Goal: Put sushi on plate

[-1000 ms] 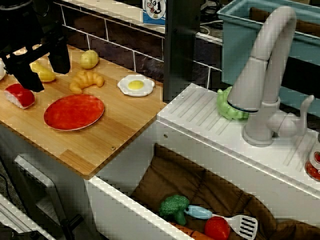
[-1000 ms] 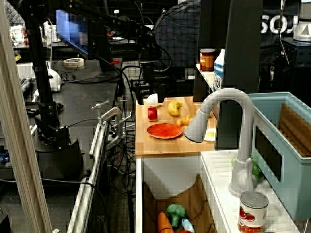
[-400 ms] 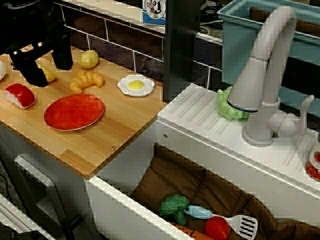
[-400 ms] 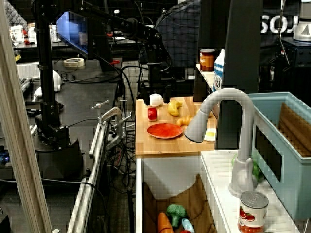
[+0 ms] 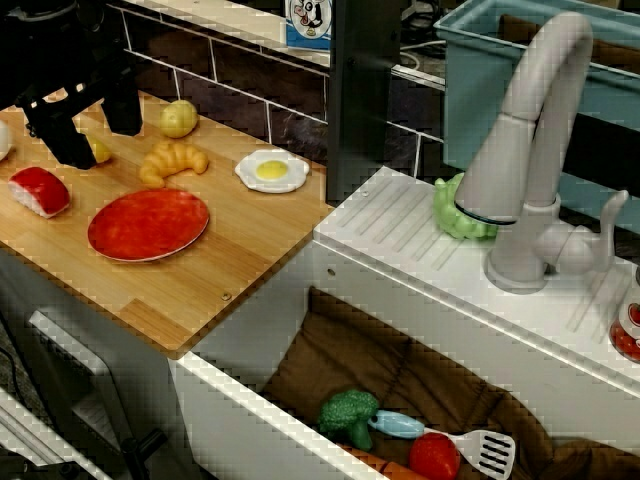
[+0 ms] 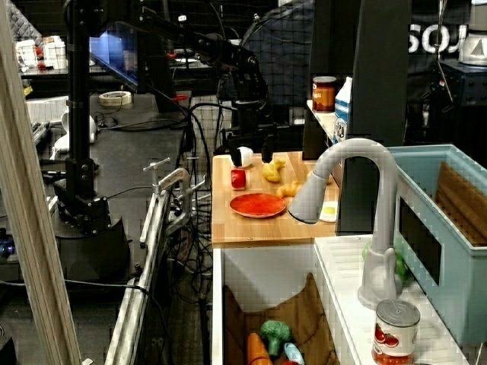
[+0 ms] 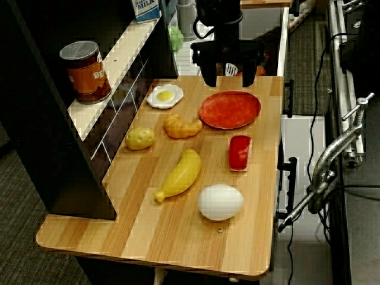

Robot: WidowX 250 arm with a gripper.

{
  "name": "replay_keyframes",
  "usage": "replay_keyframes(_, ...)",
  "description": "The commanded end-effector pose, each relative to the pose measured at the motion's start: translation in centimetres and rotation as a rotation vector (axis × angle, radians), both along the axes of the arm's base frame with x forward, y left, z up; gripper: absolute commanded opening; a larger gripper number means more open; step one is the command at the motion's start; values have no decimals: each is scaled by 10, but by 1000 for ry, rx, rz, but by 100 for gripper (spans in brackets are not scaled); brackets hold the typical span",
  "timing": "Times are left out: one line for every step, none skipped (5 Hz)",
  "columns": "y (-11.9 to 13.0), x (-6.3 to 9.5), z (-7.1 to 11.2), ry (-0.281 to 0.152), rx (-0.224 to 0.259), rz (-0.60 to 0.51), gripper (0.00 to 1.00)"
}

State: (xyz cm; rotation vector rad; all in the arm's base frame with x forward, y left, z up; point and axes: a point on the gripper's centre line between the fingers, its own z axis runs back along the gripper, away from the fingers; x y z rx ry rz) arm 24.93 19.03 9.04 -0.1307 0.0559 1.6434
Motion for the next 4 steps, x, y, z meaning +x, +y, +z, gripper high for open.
replay_keyframes(26,6,13,-35,21,10,100)
replay_keyframes(32,4,14,-37,22,6,100)
replay_keyframes(41,0,13,-34,29,-1,100)
replay_keyframes(50,-7,11,-26,24,-10,100)
